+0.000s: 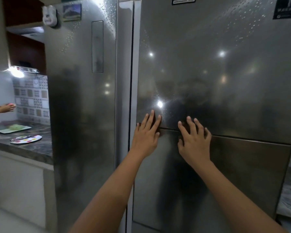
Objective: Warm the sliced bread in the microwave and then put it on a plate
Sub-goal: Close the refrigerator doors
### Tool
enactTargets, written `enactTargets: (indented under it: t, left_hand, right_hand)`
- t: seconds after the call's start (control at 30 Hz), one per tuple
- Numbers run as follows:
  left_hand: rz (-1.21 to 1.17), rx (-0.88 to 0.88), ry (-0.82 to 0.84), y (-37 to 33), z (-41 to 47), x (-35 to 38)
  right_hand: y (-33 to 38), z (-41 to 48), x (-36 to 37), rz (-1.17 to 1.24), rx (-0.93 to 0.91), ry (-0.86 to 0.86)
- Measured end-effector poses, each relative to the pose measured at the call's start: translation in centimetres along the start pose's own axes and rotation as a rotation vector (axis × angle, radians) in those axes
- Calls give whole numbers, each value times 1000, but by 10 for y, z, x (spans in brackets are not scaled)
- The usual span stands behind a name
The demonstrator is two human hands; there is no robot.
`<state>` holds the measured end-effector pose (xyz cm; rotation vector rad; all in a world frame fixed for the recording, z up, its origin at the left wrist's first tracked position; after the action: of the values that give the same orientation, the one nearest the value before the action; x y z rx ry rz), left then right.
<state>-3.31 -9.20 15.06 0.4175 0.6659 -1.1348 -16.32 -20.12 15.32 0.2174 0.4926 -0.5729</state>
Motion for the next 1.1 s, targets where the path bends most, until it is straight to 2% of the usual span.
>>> enactTargets:
  t: [0.13, 0.27, 0.6, 0.77, 0.87, 1.1]
  left_hand:
    - [-63, 13, 90, 34, -35, -2]
    - [-134, -61, 157, 99, -69, -20]
    - [-25, -304, 211, 352, -176, -97]
    - [63, -418, 272, 475, -221, -145]
    - [93, -514, 284, 537, -245, -166]
    - [168, -674, 254, 667, -284, -190]
  right_hand:
    - [39, -16, 16, 42, -181, -8]
    - [103, -18, 40, 242, -280, 49]
    - [378, -34, 125, 689, -464, 274]
    - [516, -39, 173, 798, -431, 415]
    - [589, -44, 202, 726, -485, 554]
    - [723, -34, 279, 785, -390, 820]
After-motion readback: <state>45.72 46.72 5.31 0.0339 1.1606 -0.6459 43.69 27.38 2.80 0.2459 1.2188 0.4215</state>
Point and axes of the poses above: each hand's wrist, its own z-axis towards the middle knuckle, its own x-axis out of the palm, y = z × x, the point moved 4 cm from there along z, towards the middle knuckle, and after that the axes turned 7 degrees about x, right-handed, at the moved point
